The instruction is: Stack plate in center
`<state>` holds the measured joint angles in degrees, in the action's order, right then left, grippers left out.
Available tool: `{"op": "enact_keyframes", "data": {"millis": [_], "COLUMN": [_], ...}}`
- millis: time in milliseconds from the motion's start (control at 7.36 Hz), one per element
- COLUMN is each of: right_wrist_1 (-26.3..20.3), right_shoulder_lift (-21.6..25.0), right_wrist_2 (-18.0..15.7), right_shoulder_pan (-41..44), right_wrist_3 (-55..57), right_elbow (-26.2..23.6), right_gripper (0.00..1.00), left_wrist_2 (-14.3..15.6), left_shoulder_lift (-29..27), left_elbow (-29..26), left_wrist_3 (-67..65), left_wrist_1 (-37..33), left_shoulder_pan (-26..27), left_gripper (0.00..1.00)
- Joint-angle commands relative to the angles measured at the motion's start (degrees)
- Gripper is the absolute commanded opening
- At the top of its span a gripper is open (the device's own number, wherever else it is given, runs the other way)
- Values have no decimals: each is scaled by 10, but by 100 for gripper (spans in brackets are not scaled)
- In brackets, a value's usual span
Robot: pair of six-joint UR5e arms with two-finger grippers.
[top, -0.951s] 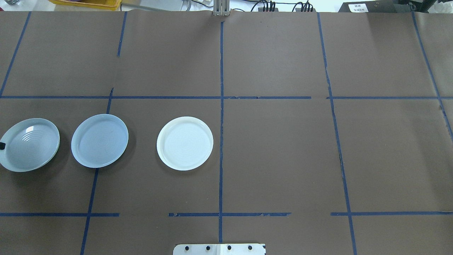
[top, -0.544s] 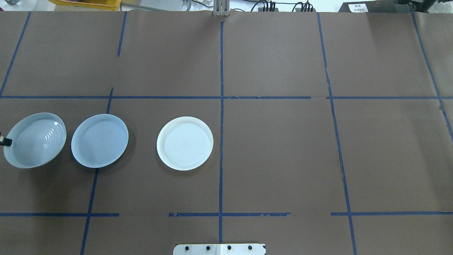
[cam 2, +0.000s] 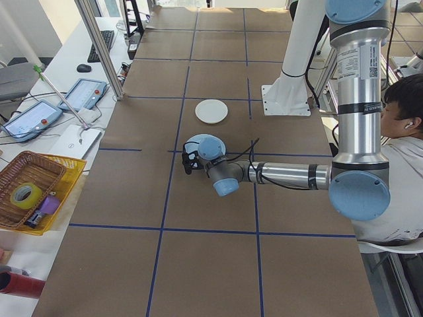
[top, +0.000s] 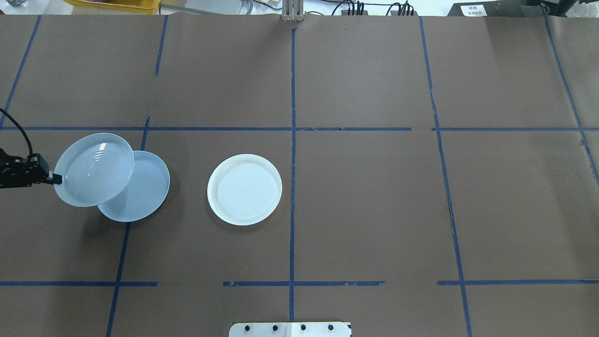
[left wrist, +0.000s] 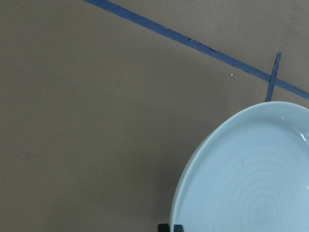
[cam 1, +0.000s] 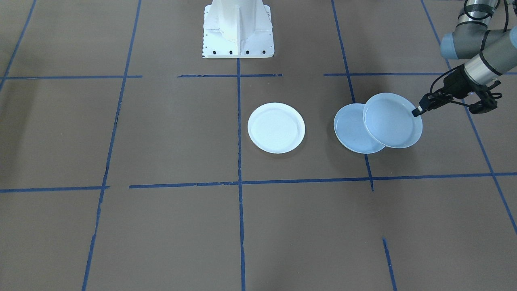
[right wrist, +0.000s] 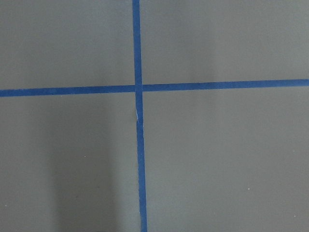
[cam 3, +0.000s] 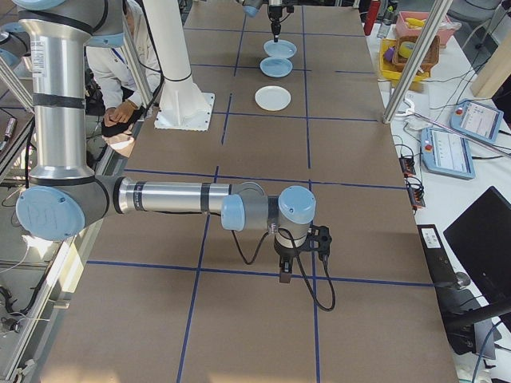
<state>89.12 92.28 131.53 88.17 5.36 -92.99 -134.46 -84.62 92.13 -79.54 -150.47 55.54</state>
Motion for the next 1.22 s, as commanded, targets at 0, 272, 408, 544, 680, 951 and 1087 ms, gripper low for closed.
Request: {"op": "enact_keyframes", "data": {"millis": [0,272,408,544,680,951,1087], "right_wrist_1": [0,0,0,0,0,0,0], "right_shoulder_lift": [0,0,0,0,0,0,0], "right_wrist_2": [0,0,0,0,0,0,0], "right_shoulder_pan": [0,0,0,0,0,0,0], "right_wrist_3": [0,0,0,0,0,0,0], "right_elbow": [0,0,0,0,0,0,0], "right_gripper": [100,100,100,100,100,100,100], "left_wrist_2": [52,52,60,56,50,21,22], "left_shoulder_lift": [-20,-23,-23,-24,-29,-104,-154], "left_elbow": [2,-2,-2,2,16,25,31], "left_wrist_3": [-61,-64,-63,-61,-60,-66,-77], "left_wrist_1": [0,0,0,0,3,75,137], "left_shoulder_pan": [-51,-62,-68,-68,-68,-68,-68], "left_gripper": [0,3,99,100,100,100,100]}}
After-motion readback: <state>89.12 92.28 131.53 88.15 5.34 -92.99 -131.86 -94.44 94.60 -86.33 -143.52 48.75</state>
